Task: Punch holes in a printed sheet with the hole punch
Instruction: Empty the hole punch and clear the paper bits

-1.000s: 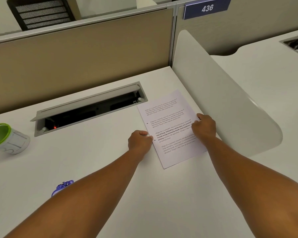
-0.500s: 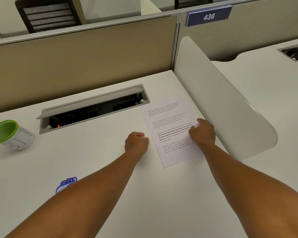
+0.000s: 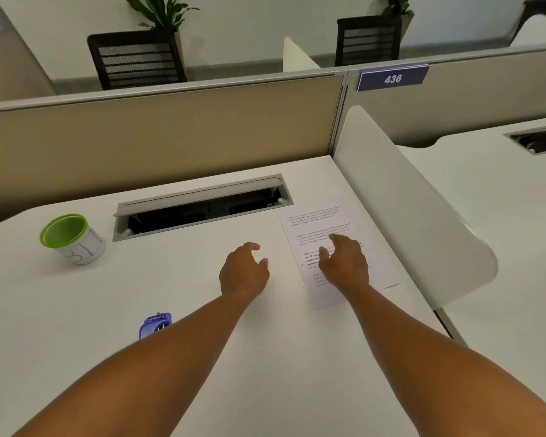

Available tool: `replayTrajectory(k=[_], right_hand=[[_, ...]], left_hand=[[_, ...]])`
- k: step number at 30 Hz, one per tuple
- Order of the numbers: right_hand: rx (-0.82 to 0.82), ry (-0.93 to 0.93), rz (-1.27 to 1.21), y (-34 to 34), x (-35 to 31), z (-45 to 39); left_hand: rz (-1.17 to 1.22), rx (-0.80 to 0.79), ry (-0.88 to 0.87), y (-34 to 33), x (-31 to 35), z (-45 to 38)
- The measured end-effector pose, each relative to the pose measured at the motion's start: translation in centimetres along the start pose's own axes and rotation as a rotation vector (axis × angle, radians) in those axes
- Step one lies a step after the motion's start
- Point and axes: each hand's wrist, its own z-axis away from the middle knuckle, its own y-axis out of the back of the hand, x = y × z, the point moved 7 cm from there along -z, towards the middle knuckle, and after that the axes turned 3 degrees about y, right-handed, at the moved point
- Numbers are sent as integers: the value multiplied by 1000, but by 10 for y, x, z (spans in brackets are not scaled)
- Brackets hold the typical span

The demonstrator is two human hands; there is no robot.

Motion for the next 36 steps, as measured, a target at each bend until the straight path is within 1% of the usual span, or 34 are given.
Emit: replayTrajectory(k=[5, 9, 12, 21, 27, 31, 36], right_hand=[[-14, 110, 28, -10, -34, 28], [-51, 189, 107, -22, -59, 51], [-91, 217, 161, -35, -73, 67], [-148, 318, 195, -74, -116, 107], [-212, 371, 209, -101, -138, 135], [-247, 391, 188, -119, -147, 154], [-277, 428, 184, -140, -152, 173]], left_hand=[[-57, 55, -66, 30, -16, 14], [-232, 47, -165, 46, -33, 28], [-325, 52, -198, 57, -47, 37], [-541, 56, -178, 85, -113, 60], [-614, 45, -130, 94, -156, 73], [-594, 16, -94, 98, -174, 79], [-345, 32, 26, 104, -193, 86]])
